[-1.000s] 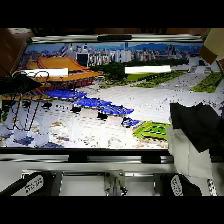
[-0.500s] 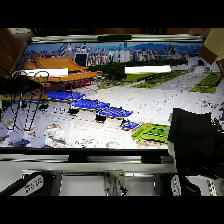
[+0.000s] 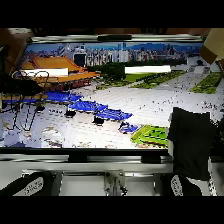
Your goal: Fold the shirts.
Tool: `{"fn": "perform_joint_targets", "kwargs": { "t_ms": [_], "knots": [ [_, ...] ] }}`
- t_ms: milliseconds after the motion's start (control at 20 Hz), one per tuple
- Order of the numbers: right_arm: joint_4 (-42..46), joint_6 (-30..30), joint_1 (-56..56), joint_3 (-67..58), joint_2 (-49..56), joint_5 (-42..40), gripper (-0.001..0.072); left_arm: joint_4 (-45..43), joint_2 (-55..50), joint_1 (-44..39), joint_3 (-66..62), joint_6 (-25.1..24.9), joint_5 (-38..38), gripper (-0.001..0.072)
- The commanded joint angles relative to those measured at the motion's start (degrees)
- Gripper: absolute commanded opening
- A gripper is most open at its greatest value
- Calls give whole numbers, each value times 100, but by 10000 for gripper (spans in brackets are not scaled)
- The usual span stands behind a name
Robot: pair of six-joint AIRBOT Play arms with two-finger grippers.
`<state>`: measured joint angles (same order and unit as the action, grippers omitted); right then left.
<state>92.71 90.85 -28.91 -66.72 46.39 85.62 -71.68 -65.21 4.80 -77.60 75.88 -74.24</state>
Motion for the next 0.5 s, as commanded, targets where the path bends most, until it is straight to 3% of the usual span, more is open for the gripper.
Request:
{"fn": "perform_joint_targets", "kwargs": {
  "t_ms": [0,100,150,200,250,450],
  "knots": [
    [-1427,376,1141,-1504,859,-977,506,-2918,-107,-1217,-363,1143,26,27],
    [-741,916,2627,-1517,1438,-863,508,-2924,-315,-1668,-361,1274,-138,43],
    [-243,1187,3353,-1517,1810,-662,524,-2883,-461,-1853,-361,1281,-396,207],
    [-28,1491,3856,-1519,2166,-457,645,-2881,-640,-2037,-361,1467,-719,543],
    [-109,1652,4194,-1519,2535,-254,668,-2879,-811,-2153,-358,1773,-977,720],
    [-243,1648,4715,-1519,3270,74,668,-1956,-1016,-2304,2,2122,-695,720]
  ]
}}
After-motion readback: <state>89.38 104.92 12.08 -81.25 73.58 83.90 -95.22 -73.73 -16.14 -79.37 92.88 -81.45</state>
